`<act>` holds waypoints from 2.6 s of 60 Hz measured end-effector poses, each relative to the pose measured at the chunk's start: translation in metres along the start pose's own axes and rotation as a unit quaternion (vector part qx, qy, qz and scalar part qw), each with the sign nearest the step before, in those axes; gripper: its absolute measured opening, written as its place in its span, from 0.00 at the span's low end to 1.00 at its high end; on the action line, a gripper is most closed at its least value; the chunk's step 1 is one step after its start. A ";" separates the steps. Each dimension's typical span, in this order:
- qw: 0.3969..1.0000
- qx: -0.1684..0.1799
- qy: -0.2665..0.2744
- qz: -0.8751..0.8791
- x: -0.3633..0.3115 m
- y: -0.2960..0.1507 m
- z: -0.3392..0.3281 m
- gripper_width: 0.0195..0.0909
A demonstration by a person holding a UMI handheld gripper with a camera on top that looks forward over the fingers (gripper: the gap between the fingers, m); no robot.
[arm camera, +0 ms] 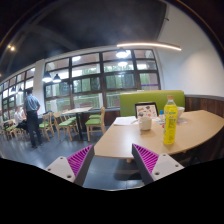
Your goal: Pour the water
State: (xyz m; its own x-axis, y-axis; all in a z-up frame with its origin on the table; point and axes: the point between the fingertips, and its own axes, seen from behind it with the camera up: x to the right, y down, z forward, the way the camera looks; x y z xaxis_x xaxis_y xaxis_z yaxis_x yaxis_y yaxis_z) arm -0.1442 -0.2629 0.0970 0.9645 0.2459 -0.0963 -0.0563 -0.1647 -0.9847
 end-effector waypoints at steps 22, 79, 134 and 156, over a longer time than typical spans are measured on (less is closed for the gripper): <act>0.993 0.011 0.116 -0.006 0.135 -0.015 0.025 0.88; 0.961 0.018 0.243 -0.127 0.356 -0.087 0.171 0.10; 0.373 -0.085 0.174 -0.908 0.326 -0.181 0.340 0.10; 0.933 0.107 0.241 -0.244 0.395 -0.197 0.300 0.10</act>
State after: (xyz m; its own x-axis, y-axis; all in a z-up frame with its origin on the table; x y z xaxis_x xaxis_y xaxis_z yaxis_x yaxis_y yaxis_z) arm 0.1704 0.1529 0.2093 0.8900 -0.2257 0.3963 0.4189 0.0612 -0.9060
